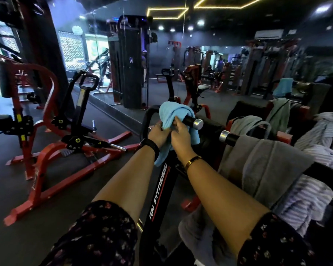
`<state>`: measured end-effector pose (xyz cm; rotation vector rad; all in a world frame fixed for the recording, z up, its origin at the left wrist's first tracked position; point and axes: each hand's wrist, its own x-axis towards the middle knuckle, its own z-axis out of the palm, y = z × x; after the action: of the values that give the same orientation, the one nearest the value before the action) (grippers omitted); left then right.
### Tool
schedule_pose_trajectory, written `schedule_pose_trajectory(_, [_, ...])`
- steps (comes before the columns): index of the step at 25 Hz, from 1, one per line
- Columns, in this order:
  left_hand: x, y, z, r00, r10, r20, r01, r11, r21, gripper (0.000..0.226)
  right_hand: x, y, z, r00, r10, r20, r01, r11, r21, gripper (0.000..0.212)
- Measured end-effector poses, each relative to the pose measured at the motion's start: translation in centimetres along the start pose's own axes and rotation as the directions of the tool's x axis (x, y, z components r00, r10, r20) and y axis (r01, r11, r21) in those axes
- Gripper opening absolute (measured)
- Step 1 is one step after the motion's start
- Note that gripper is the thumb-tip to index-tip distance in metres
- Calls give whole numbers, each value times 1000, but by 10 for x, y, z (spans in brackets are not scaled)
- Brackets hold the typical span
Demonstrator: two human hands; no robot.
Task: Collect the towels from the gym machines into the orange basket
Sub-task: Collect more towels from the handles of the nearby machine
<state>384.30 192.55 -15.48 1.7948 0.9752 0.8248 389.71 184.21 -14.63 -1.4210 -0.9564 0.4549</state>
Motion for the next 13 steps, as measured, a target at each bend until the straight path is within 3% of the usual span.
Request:
schedule_pose_trajectory(2, [-18, 15, -8, 997, -6, -74, 0, 997, -79, 30, 0, -1, -3, 993, -98, -62, 89, 987, -136, 45])
schedule_pose_trajectory(4, [-32, 23, -18, 995, -18, -94, -10, 957, -291, 17, 2, -5, -6, 970, -234, -71, 198, 923, -329, 48])
schedule_pose_trajectory(6, [-43, 22, -30, 992, 8, -123, -63, 891, -450, 14, 3, -10, -9, 957, -289, -32, 228, 814, -533, 60])
schedule_pose_trajectory(8, [-50, 18, -43, 981, 69, -181, -162, 808, -566, 25, 2, -14, -11, 949, -316, -21, 217, 697, -683, 62])
schedule_pose_trajectory(11, [-46, 17, -59, 966, 31, -257, -218, 636, -740, 26, 0, -22, 0, 934, -340, 114, 318, 639, -701, 52])
schedule_pose_trajectory(13, [-36, 17, -67, 971, 26, -238, -207, 587, -783, 37, -9, -31, 13, 930, -349, 116, 353, 756, -551, 51])
